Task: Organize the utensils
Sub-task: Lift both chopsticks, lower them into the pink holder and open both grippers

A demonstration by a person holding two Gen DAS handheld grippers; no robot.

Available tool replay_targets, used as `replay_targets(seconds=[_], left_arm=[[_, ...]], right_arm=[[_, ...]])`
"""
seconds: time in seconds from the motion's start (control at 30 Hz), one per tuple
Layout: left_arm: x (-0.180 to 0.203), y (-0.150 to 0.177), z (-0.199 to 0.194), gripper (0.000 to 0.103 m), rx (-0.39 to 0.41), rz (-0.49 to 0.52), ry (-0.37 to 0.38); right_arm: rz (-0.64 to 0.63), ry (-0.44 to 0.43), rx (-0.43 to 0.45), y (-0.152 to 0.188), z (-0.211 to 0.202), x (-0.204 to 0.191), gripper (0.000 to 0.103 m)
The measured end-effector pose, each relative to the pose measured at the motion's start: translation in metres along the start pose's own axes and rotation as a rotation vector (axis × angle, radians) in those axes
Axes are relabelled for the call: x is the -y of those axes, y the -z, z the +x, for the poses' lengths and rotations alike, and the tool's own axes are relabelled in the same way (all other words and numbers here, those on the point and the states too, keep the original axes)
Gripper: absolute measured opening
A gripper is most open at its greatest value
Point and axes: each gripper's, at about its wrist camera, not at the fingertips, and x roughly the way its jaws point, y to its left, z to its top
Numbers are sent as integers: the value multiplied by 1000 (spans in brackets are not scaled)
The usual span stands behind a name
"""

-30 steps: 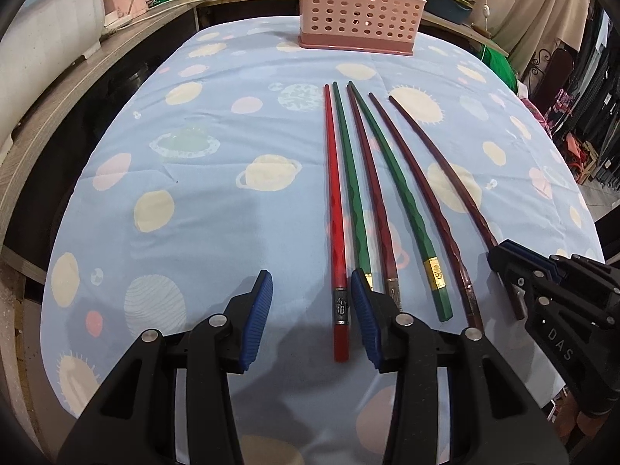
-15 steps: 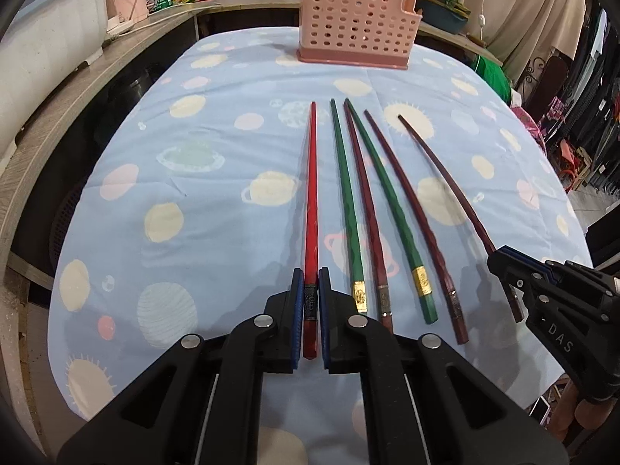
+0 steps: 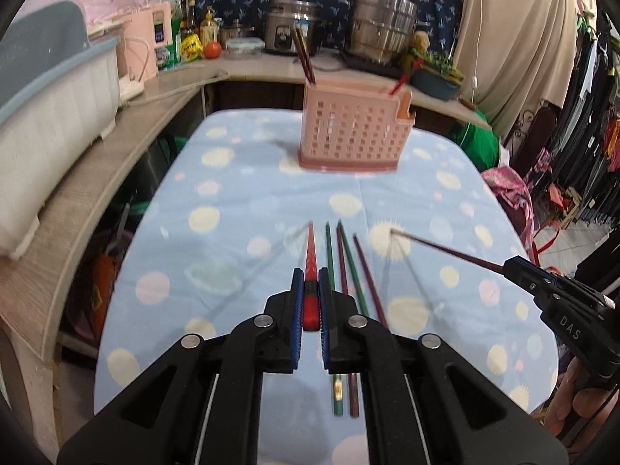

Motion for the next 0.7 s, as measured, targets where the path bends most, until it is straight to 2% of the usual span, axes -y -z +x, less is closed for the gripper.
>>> replay_targets(seconds=[0.33, 0.53, 0.7], left_arm=[[6, -89, -6, 7, 130, 19, -11], [10, -138, -7, 7, 187, 13, 5], [13, -182, -19, 7, 265, 15, 7]], right_arm=[[-2, -17, 122, -76, -1, 4, 7], [17, -51, 183, -121, 0, 3, 7], [29, -83, 261, -166, -4, 2, 7]])
